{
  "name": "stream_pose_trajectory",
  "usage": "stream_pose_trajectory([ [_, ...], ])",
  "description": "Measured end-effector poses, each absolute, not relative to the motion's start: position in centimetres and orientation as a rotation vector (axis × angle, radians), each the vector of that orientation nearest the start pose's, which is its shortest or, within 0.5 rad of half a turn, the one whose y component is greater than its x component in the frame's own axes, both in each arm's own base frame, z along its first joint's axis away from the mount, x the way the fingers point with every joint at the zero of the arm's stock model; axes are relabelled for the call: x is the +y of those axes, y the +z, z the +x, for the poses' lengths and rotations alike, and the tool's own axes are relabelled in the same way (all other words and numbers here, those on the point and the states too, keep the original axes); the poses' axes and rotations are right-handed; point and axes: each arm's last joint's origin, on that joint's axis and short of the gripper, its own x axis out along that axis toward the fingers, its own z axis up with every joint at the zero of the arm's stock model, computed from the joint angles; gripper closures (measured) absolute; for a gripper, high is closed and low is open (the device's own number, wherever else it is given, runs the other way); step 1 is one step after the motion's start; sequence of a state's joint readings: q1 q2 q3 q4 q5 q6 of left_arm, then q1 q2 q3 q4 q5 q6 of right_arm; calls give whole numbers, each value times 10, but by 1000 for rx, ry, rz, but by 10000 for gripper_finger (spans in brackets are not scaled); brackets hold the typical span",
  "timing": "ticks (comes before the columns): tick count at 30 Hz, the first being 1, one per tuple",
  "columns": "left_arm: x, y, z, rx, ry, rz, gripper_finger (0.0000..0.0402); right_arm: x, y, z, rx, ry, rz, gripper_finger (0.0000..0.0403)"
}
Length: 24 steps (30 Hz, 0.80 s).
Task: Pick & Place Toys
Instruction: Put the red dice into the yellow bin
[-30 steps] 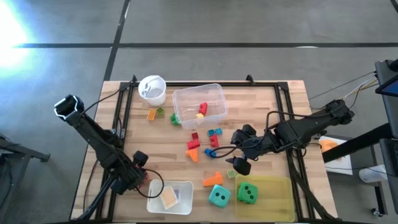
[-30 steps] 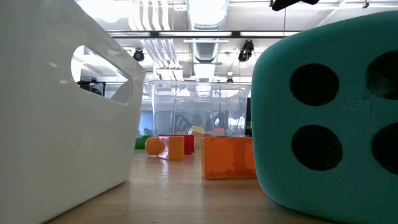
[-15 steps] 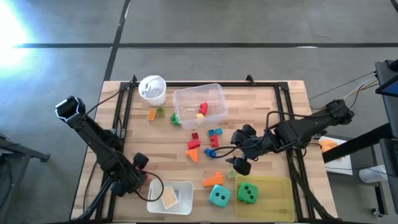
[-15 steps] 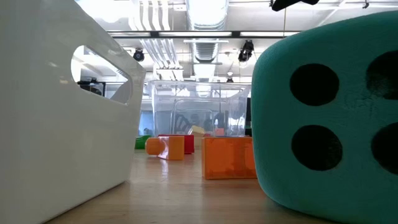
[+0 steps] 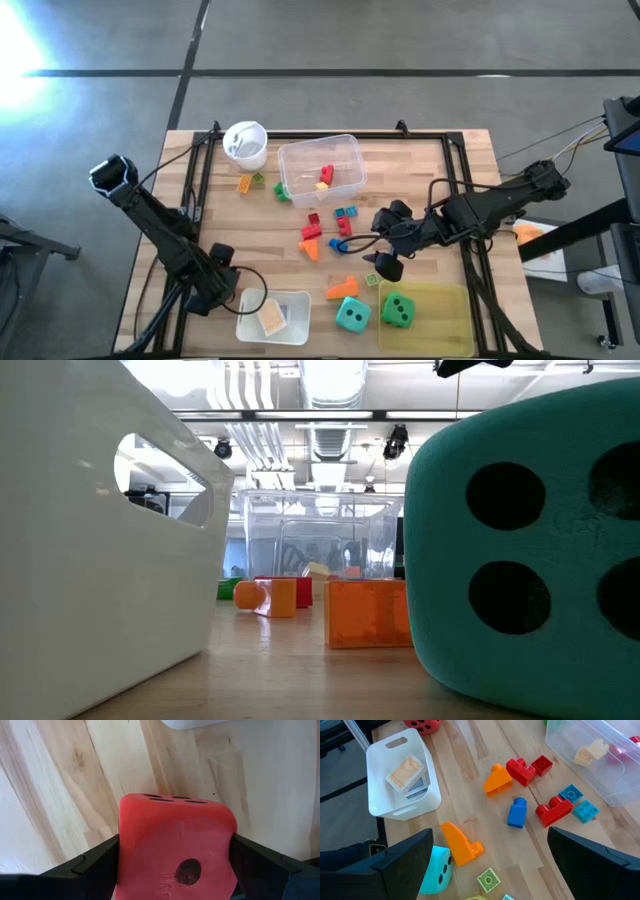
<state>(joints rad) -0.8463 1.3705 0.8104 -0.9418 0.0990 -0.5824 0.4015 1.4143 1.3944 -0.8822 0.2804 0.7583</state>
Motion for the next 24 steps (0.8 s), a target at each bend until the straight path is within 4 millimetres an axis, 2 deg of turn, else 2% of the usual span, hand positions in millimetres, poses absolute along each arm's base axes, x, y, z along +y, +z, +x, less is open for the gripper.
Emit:
stream_pose_trajectory([
  [8,-163,186,140,1566,-295,73,76,104,348,265,821,-206,418,18],
  [15,-164,186,142,1572,-292,38,155,104,351,266,811,-201,423,18],
  [24,-164,186,142,1560,-301,35,166,104,351,266,811,-200,420,18],
])
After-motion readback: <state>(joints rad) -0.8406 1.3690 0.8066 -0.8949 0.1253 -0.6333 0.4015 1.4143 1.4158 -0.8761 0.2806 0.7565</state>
